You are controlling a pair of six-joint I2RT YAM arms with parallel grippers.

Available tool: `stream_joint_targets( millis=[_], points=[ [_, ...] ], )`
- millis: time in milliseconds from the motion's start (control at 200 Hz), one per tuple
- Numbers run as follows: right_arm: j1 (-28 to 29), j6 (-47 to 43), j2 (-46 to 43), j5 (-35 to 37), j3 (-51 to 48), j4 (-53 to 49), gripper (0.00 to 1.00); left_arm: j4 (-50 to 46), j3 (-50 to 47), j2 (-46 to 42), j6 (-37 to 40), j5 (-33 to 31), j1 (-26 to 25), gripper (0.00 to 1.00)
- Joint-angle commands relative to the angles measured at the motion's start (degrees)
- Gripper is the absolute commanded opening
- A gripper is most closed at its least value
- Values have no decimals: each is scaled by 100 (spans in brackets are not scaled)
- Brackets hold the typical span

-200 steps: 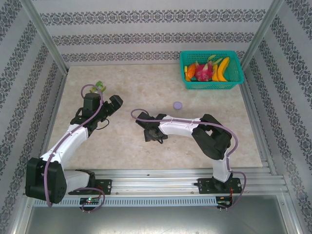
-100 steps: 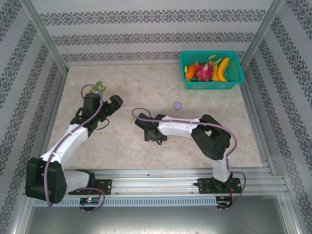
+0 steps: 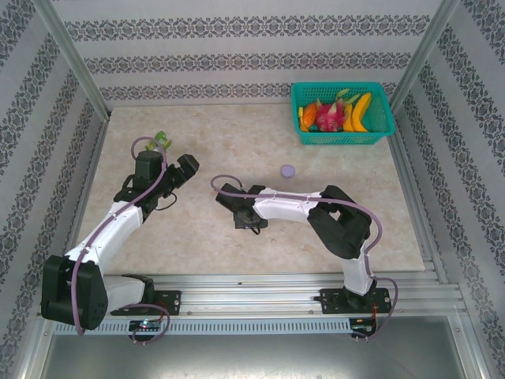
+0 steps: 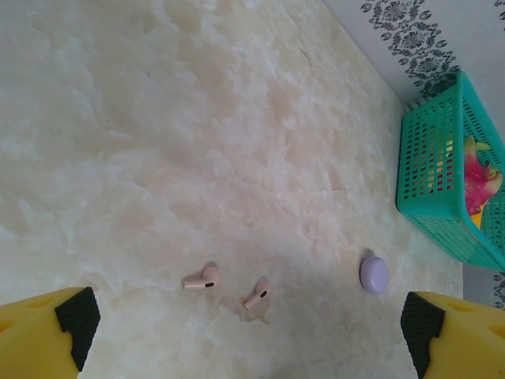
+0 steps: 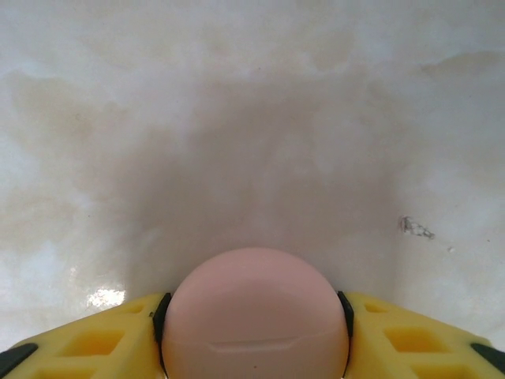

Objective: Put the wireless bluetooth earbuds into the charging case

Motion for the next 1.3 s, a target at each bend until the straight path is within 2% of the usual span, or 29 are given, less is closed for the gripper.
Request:
stream_joint_targets(
  millis=[0,190,315,525,759,989,1119,1299],
  points=[
    [-77,55,-89,249,-356,-76,48,278,-161,-138,16,114,41,100],
    [-322,87,-858,292,-704,134,48,544,-385,14,206,307,-43,100],
    [-662,145,-1326,118,-954,403,48,1090,-604,183,337,602,-257,99],
    [-1361,270,-1781,-373,-1086,770,48,2238,-900,747,501,927,-997,98],
    [-1953,713,-1903,-1032,-1078,1242,48,3561,-1153,1336,688,902,-1773,97],
    [-2241,1271,-1860,-1507,-1040,1695,48,4974,-1189,2096,654,800,-2306,88],
    [-2351,1654,-1825,-1731,-1075,1929,48,5708,-1097,2569,467,675,-2492,80],
    [-2447,2120,-1826,-1942,-1130,2174,48,6535,-961,3115,171,401,-2655,74]
  ],
)
